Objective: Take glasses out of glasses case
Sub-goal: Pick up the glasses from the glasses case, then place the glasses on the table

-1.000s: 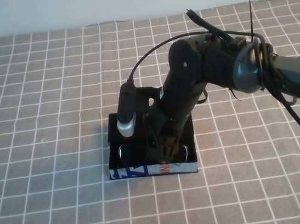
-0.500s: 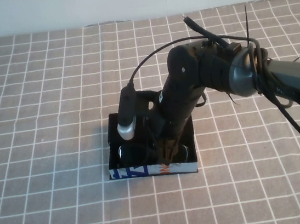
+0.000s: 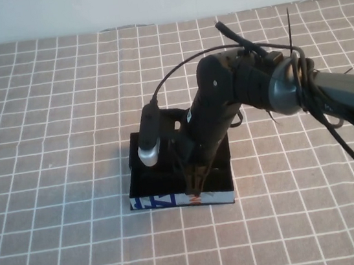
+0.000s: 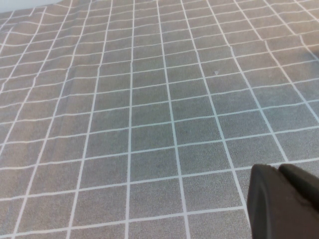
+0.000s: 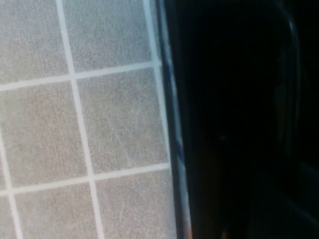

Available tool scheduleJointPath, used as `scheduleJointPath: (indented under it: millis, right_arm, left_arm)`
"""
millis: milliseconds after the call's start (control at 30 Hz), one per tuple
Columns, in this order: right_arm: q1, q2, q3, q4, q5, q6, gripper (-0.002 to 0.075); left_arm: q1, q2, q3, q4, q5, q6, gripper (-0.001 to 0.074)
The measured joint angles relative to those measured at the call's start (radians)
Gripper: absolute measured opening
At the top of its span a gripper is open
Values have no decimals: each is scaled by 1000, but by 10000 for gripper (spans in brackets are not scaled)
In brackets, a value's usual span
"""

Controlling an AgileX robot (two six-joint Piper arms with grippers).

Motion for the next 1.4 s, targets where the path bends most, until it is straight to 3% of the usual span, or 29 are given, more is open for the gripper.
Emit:
scheduleJointPath:
  millis: [100,233,400,533,767,967,1167,1233,1400]
  right_arm:
    - [0,-19,-2,-12,-2,12,22]
    - [0,-80,-2,-70,-2,115,16]
    - [-4,-220,34,-167,3,541,16]
    - [-40,-353,194,-217,-26,960,15]
    - [-116,-513,603,-223,-199,1316,15]
    - [-129,-539,835,-130,-309,1371,15]
    - [-129,-541,904,-98,-402,1375,35]
    - [-129,-541,908,-98,-411,1375,79]
    - [-129,-541,911,-98,-423,1361,272]
  left_arm:
    - [0,0,0,0,0,0,-4]
    - [0,0,0,0,0,0,-4]
    - [0,0,0,0,0,0,-4]
    - [0,0,0,0,0,0,-4]
    - [0,0,0,0,0,0,-4]
    - [0,0,0,0,0,0,-4]
    - [0,0,0,0,0,0,-4]
    - [0,0,0,0,0,0,-4]
    - [0,0,0,0,0,0,-4]
